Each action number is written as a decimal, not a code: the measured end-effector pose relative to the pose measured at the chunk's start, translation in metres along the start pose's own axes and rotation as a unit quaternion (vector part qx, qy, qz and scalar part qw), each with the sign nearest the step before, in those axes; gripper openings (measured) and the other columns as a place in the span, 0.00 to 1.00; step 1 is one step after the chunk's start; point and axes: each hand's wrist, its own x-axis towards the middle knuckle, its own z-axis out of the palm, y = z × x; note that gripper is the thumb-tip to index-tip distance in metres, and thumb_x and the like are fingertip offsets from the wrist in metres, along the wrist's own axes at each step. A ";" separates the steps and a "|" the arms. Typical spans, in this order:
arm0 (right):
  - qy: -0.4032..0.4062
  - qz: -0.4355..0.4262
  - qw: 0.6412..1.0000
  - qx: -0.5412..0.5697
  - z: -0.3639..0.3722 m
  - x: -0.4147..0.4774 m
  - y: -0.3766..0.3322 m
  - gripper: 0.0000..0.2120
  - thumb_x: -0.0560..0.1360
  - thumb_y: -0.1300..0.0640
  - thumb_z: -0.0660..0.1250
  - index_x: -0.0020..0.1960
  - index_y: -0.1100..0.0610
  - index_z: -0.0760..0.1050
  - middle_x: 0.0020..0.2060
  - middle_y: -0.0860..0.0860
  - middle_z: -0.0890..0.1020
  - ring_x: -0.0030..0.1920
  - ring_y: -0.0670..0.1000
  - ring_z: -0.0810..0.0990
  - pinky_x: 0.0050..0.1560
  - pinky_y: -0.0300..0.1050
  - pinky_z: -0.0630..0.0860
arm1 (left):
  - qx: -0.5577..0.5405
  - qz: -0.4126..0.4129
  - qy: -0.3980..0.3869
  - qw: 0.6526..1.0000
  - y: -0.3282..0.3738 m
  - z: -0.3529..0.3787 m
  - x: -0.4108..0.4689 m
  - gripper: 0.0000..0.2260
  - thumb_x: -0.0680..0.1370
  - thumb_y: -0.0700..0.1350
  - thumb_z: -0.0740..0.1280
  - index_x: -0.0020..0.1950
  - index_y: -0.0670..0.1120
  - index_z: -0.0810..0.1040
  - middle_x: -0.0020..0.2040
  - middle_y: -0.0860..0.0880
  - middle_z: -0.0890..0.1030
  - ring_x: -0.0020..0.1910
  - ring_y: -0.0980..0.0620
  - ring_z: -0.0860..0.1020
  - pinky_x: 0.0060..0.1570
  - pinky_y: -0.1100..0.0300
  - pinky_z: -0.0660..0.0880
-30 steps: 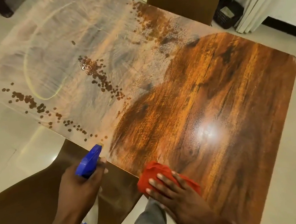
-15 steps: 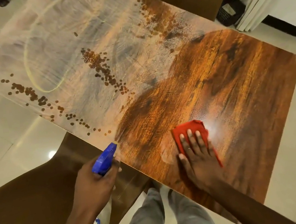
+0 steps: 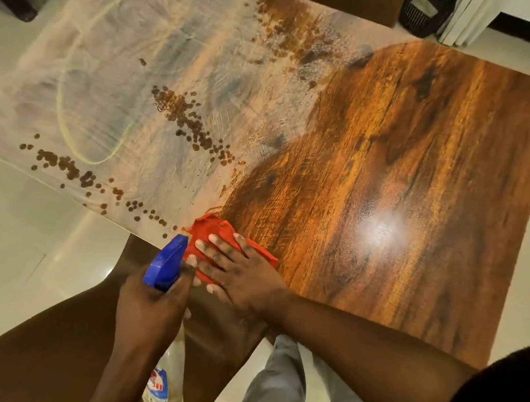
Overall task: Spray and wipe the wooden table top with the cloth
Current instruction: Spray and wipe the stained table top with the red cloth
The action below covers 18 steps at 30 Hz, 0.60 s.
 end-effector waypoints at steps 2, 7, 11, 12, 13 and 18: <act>0.005 -0.017 1.000 0.003 0.007 -0.029 0.015 0.30 0.90 0.42 0.46 0.89 0.47 0.43 0.88 0.49 0.44 0.87 0.53 0.37 0.85 0.61 0.38 | -0.001 -0.002 0.001 1.000 -0.001 -0.002 0.004 0.07 0.81 0.48 0.70 0.48 0.45 0.83 0.28 0.44 0.83 0.27 0.48 0.82 0.36 0.56 0.79; 0.017 0.155 0.987 0.039 0.000 -0.129 0.071 0.29 0.89 0.38 0.38 0.87 0.41 0.35 0.86 0.45 0.36 0.85 0.47 0.29 0.85 0.61 0.40 | -0.012 -0.030 0.016 0.999 0.000 -0.002 0.017 0.13 0.81 0.52 0.69 0.45 0.44 0.84 0.32 0.39 0.84 0.30 0.41 0.83 0.44 0.51 0.81; 0.049 0.322 0.944 0.049 -0.022 -0.177 0.162 0.32 0.87 0.35 0.35 0.87 0.43 0.33 0.87 0.48 0.36 0.87 0.52 0.34 0.86 0.64 0.43 | -0.034 -0.033 0.040 0.998 -0.002 -0.007 0.028 0.08 0.81 0.51 0.70 0.44 0.50 0.82 0.37 0.39 0.86 0.32 0.40 0.84 0.47 0.46 0.83; 0.057 0.360 0.930 0.053 -0.029 -0.179 0.184 0.33 0.86 0.34 0.36 0.88 0.44 0.35 0.88 0.50 0.38 0.87 0.54 0.36 0.85 0.64 0.43 | -0.043 -0.032 0.044 0.998 -0.003 -0.009 0.031 0.06 0.81 0.51 0.70 0.45 0.52 0.81 0.39 0.39 0.87 0.33 0.39 0.84 0.48 0.44 0.83; 0.068 0.397 0.913 0.065 -0.039 -0.176 0.204 0.35 0.86 0.33 0.36 0.88 0.45 0.37 0.88 0.51 0.39 0.87 0.56 0.39 0.85 0.65 0.44 | -0.048 -0.031 0.046 0.997 -0.003 -0.010 0.033 0.05 0.81 0.51 0.70 0.48 0.52 0.82 0.40 0.39 0.87 0.33 0.39 0.84 0.48 0.43 0.83; 0.129 0.496 0.851 0.113 -0.089 -0.092 0.265 0.36 0.85 0.34 0.39 0.89 0.48 0.40 0.88 0.53 0.40 0.87 0.59 0.39 0.84 0.67 0.41 | -0.054 -0.036 0.062 0.996 -0.007 -0.016 0.049 0.16 0.80 0.52 0.71 0.62 0.44 0.82 0.42 0.44 0.88 0.30 0.44 0.84 0.42 0.51 0.83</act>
